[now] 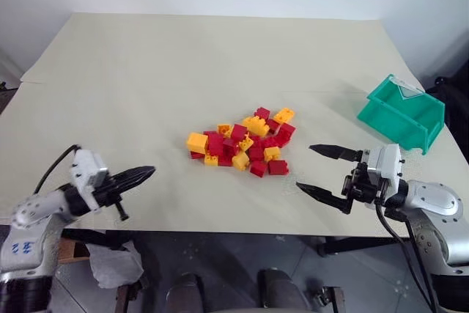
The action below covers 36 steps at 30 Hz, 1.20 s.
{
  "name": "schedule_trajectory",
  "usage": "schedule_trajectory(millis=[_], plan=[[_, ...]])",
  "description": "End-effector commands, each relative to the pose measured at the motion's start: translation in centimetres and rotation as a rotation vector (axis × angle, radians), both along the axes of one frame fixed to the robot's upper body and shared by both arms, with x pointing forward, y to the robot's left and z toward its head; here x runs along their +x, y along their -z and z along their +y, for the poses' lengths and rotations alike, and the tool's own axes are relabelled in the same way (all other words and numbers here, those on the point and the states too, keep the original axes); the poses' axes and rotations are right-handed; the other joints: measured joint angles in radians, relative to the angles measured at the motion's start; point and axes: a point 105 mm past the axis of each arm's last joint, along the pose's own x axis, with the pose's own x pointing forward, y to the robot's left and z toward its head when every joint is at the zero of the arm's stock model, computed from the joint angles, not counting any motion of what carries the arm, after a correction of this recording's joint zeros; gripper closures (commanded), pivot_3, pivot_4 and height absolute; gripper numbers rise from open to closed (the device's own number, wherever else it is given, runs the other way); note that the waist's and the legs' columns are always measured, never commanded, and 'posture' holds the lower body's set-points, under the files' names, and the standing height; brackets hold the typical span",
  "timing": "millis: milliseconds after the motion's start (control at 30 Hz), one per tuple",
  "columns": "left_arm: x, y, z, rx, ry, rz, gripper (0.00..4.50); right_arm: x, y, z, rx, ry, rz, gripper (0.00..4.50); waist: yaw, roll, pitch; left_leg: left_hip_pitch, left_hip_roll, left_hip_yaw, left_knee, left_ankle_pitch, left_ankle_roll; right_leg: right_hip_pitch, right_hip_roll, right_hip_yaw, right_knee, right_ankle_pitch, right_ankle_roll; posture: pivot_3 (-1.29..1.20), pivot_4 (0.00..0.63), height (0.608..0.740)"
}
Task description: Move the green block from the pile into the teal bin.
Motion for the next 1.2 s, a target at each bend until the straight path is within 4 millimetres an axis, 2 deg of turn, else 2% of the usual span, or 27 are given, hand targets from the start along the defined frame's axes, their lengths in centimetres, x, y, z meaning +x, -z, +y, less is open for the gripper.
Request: schedule_trajectory(millis=[33,133,267,400,500,567,667,867,933,1067,1200], plan=[[1.7,-2.4,-6.5,-0.015,0.247,-0.011,4.43,-0.5,-0.1,-2.2,-0.031,0.091,-0.032,0.00,0.019,0.000,0.000,0.000,0.000,-0.001,0.001,0.000,0.000,0.001,0.000,0.000,0.000,0.000,0.000,0.00,0.150,0.740],[2.1,-2.6,-9.7,-0.004,0.385,0.021,4.43,-0.7,-0.1,-2.6,-0.024,0.128,-0.035,0.00,0.020,-0.001,-0.001,0.000,-0.001,0.000,0.003,0.000,0.001,0.001,0.000,0.000,0.000,0.000,0.001,0.00,0.150,0.740],[2.8,-0.7,-13.3,0.098,0.516,0.064,4.43,-1.0,-0.2,-2.5,-0.012,0.159,-0.050,0.00,0.004,0.000,0.000,0.002,-0.001,0.000,0.001,0.000,-0.001,-0.001,0.001,-0.001,0.001,0.000,0.001,0.00,0.150,0.740],[5.9,0.0,-15.4,0.164,0.463,0.029,4.43,-1.6,-0.5,-2.1,0.011,0.189,-0.064,0.00,0.005,0.000,0.000,0.001,-0.001,-0.001,0.002,0.000,-0.001,0.000,0.001,-0.001,0.001,0.000,0.001,0.00,0.150,0.740],[8.8,-1.1,-16.3,0.133,0.362,-0.023,4.43,-2.2,-0.4,-1.8,0.025,0.216,-0.064,0.00,0.008,0.000,0.000,0.000,-0.001,-0.001,0.003,0.000,-0.001,0.000,0.000,-0.001,0.000,0.000,0.001,0.00,0.150,0.740],[10.0,-1.6,-16.3,0.107,0.315,-0.036,4.43,-2.5,-0.3,-1.7,0.030,0.227,-0.063,0.00,0.009,0.000,0.000,0.000,-0.001,-0.001,0.003,-0.001,0.000,0.000,0.000,-0.001,0.000,0.000,0.001,0.00,0.150,0.740],[12.3,-1.9,-15.2,0.087,0.190,-0.044,4.43,-2.8,-0.1,-1.6,0.035,0.247,-0.057,0.00,0.009,0.000,0.000,0.000,-0.001,-0.001,0.002,-0.001,0.000,-0.001,0.000,-0.001,0.000,0.000,0.001,0.00,0.150,0.740],[14.0,-2.0,-13.0,0.090,0.075,-0.064,4.43,-2.9,0.1,-1.6,0.036,0.262,-0.053,0.00,0.018,0.000,0.000,0.000,-0.001,-0.001,0.002,-0.001,0.000,0.000,0.000,-0.001,0.000,0.000,0.001,0.00,0.150,0.740],[13.7,-2.1,-12.7,0.086,0.109,-0.056,4.43,-2.8,0.1,-1.5,0.039,0.262,-0.054,0.00,0.024,0.000,0.000,0.000,-0.001,-0.001,0.002,-0.001,0.000,-0.001,0.000,-0.002,0.000,0.000,0.001,0.00,0.150,0.740],[11.1,-2.3,-12.2,0.102,0.310,-0.067,4.43,-2.5,0.0,-1.3,0.044,0.255,-0.057,0.00,0.025,0.000,0.000,0.000,-0.001,-0.001,0.001,-0.001,0.000,-0.001,0.000,-0.002,0.000,0.000,0.001,0.00,0.150,0.740],[9.1,-1.2,-12.4,0.173,0.444,-0.054,4.43,-2.4,0.0,-1.1,0.044,0.249,-0.055,0.00,0.026,0.000,0.000,0.000,-0.001,-0.001,0.002,0.000,-0.001,-0.001,0.000,-0.003,0.001,0.000,0.001,0.00,0.150,0.740]])
